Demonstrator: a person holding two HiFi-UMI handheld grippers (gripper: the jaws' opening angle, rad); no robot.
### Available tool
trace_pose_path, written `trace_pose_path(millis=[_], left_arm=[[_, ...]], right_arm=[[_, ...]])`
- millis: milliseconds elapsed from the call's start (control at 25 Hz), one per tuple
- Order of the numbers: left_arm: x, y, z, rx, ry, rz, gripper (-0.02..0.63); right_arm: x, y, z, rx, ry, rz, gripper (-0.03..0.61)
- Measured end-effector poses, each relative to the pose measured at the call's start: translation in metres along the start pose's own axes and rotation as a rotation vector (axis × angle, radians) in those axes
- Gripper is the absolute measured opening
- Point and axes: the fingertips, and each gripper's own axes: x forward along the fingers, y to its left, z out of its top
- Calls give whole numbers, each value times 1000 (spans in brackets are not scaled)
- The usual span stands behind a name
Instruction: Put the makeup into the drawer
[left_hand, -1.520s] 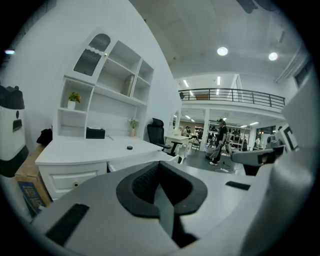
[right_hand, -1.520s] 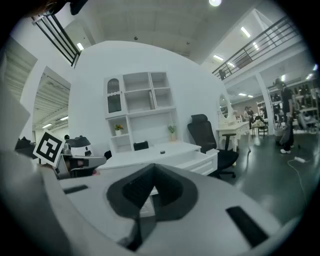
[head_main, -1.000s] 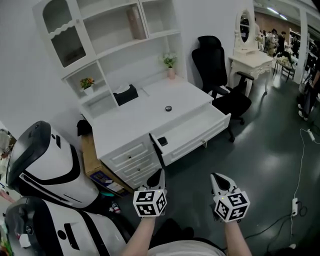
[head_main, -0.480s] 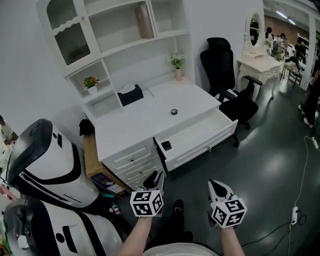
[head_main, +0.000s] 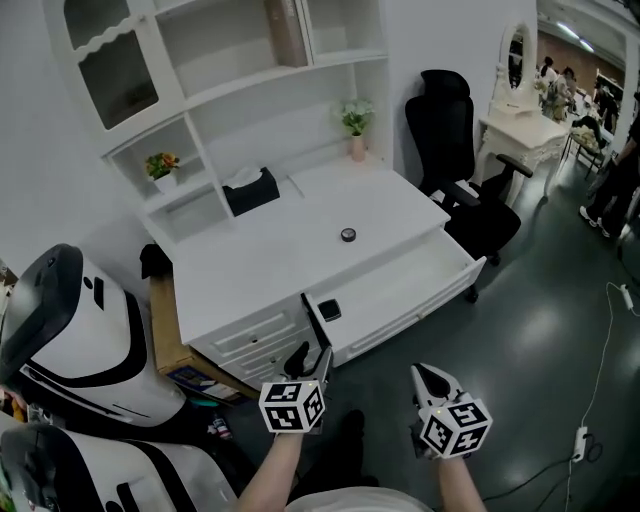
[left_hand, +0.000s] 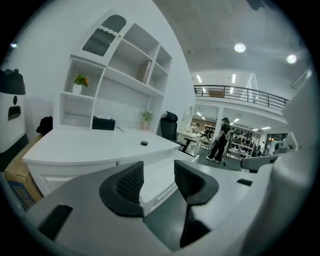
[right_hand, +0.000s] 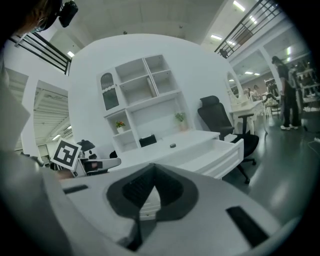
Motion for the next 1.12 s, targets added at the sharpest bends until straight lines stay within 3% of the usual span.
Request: trace_pose_path(millis=[520, 1120], left_arm=[[103, 62, 43, -8, 33, -19, 221], [168, 72, 80, 90, 33, -101, 265]], right_arm=[[113, -21, 46, 16, 26, -28, 3], [149, -38, 80, 17, -25, -118, 3]])
